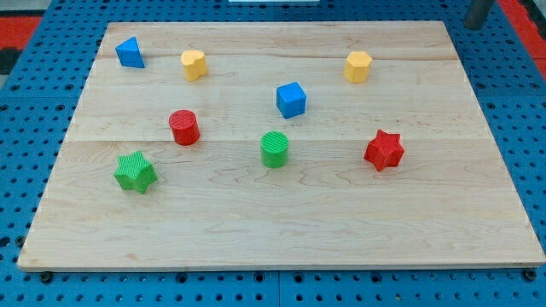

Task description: Move the arm towards the top right of the red star

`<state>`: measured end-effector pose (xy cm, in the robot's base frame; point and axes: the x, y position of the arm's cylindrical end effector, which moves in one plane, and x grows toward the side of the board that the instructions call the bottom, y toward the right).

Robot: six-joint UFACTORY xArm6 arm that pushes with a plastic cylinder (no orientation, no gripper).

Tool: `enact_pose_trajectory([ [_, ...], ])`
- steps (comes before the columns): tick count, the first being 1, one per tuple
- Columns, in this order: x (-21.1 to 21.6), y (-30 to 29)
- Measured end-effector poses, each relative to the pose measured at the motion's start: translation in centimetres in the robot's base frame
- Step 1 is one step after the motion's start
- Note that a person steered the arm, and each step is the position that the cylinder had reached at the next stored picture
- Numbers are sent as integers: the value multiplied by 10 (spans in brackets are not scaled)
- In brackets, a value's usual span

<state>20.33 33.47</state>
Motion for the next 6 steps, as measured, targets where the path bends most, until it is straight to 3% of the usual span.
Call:
enact_pose_trajectory([
  [1, 1, 0],
  [2, 34, -39],
  [4, 56, -66],
  [5, 100, -99],
  [6, 118, -100],
])
